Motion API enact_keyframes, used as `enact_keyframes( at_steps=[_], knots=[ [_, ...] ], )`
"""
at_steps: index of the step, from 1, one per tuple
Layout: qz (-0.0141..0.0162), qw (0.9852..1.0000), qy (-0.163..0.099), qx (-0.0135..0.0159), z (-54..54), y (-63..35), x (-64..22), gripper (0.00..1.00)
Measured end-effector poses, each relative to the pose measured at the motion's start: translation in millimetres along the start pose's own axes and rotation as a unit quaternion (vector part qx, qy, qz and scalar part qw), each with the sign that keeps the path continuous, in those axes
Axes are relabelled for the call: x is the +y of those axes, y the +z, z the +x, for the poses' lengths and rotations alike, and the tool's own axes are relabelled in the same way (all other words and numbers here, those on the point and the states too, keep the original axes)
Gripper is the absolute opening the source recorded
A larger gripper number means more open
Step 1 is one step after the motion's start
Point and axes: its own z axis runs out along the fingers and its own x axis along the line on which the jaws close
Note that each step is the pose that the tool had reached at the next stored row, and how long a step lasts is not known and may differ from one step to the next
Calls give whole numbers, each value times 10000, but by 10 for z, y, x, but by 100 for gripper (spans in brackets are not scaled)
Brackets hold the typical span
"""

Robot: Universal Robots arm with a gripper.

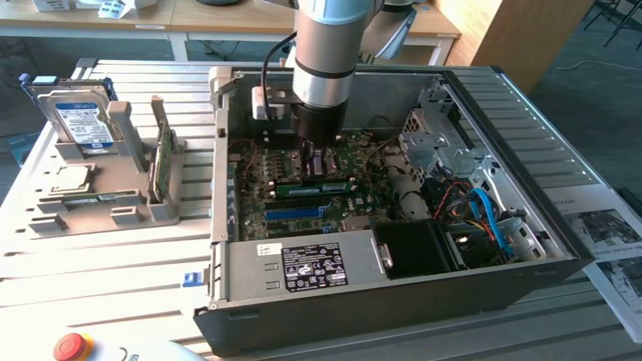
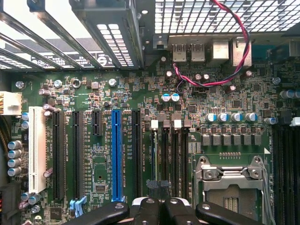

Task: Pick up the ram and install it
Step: 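Press down the ram until it locks into place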

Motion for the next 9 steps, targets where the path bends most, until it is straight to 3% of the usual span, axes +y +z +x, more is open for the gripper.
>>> enact_keyframes(
  at_steps=[9],
  knots=[
    [0,10000,0,0,0,12,1,10]
  ],
)
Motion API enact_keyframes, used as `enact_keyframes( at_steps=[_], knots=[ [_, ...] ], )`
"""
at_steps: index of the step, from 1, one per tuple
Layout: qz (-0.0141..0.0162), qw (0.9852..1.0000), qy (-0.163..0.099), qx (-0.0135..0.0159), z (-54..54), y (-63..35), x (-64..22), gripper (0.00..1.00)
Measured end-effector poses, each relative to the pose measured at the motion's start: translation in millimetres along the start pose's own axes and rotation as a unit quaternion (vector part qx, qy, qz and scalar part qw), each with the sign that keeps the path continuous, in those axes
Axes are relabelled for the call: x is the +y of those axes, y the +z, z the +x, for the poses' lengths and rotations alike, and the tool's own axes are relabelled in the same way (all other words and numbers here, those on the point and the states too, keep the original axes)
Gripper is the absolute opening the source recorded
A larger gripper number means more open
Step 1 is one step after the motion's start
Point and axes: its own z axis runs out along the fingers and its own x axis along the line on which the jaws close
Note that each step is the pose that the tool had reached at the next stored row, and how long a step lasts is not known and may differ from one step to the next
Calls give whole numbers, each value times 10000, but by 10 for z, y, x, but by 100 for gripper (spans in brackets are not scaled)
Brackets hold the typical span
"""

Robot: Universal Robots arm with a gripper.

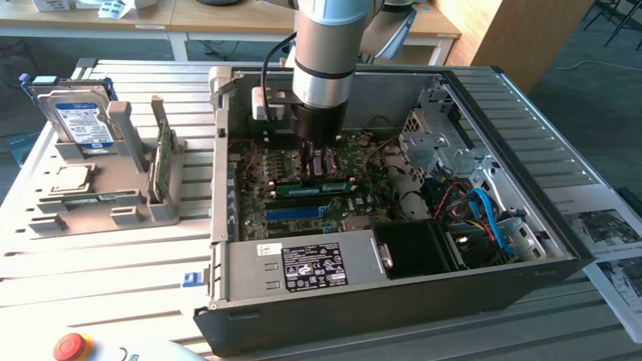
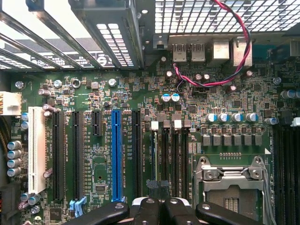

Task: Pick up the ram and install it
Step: 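Press down the ram until it locks into place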

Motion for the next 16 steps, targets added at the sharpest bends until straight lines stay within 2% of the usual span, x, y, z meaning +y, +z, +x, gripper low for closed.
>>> enact_keyframes(
  at_steps=[16],
  knots=[
    [1,10000,0,-3,-1,10,1,10]
  ],
)
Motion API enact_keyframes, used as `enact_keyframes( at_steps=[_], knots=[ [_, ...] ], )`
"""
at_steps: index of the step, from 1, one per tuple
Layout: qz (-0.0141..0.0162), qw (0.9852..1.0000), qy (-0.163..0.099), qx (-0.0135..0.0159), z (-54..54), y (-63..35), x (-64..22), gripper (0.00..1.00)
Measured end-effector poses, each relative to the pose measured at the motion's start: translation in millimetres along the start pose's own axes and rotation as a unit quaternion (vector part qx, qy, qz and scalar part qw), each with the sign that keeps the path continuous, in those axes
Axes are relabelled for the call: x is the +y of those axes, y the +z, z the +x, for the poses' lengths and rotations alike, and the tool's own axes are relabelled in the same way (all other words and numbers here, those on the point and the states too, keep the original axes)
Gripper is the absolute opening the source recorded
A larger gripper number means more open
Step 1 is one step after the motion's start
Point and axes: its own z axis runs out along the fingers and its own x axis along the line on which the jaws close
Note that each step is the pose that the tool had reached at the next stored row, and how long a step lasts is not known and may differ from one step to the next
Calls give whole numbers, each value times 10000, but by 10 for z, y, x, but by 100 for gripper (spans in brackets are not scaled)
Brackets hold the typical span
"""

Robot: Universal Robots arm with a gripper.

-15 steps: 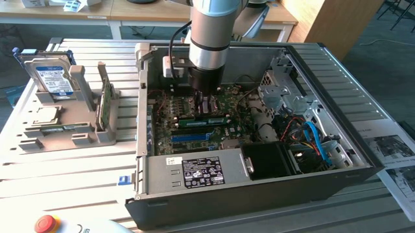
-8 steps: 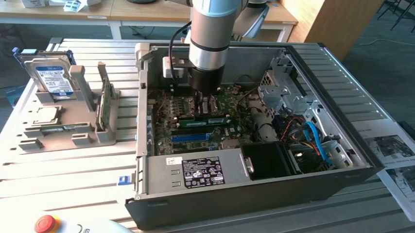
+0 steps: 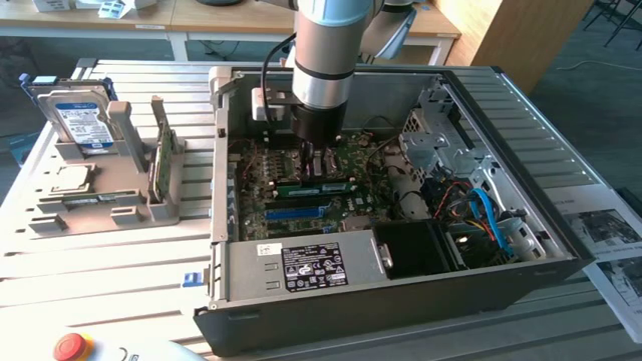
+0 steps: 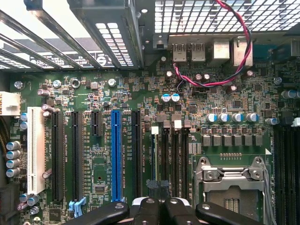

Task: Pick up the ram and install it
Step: 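Press down the ram until it locks into place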

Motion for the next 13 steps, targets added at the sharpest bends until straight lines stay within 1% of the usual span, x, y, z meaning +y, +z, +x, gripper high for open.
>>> enact_keyframes(
  at_steps=[6,13],
  knots=[
    [0,10000,0,0,1,-29,1,10],
    [-1,10000,0,2,4,-94,0,10]
  ],
)
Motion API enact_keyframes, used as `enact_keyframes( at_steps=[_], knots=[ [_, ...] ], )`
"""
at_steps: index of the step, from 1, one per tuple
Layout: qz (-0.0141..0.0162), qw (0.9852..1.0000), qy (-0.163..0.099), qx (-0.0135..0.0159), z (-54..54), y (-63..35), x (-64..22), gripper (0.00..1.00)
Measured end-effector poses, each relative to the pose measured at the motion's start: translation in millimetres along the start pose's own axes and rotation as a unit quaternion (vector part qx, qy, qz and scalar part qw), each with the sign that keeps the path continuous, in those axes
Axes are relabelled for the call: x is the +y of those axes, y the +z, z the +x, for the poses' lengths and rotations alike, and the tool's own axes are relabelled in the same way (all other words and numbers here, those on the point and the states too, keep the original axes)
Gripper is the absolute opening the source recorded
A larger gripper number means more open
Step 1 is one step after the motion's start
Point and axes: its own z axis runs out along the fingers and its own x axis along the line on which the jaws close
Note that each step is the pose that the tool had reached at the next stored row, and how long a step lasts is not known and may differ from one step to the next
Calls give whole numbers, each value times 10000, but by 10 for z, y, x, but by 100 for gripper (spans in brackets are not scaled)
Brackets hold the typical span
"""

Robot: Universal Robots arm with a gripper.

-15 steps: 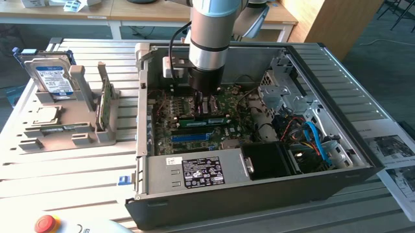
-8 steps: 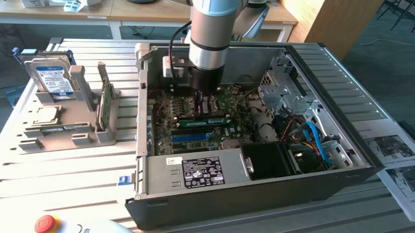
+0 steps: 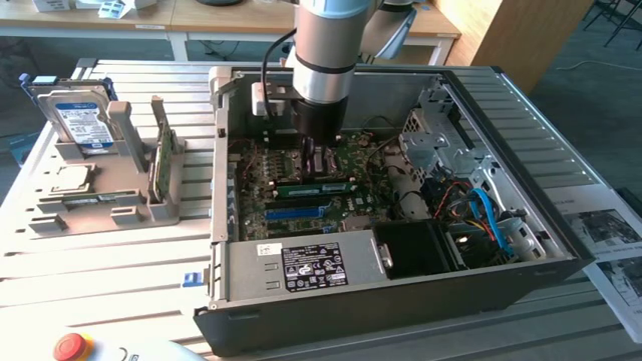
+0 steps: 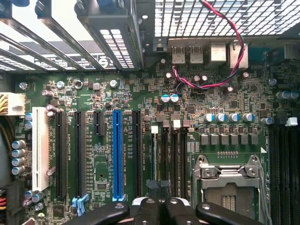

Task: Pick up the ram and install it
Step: 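Press down the ram until it locks into place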

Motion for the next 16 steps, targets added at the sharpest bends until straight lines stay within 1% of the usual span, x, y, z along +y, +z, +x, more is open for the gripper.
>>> enact_keyframes(
  at_steps=[16],
  knots=[
    [0,10000,0,0,5,-187,-4,10]
  ],
)
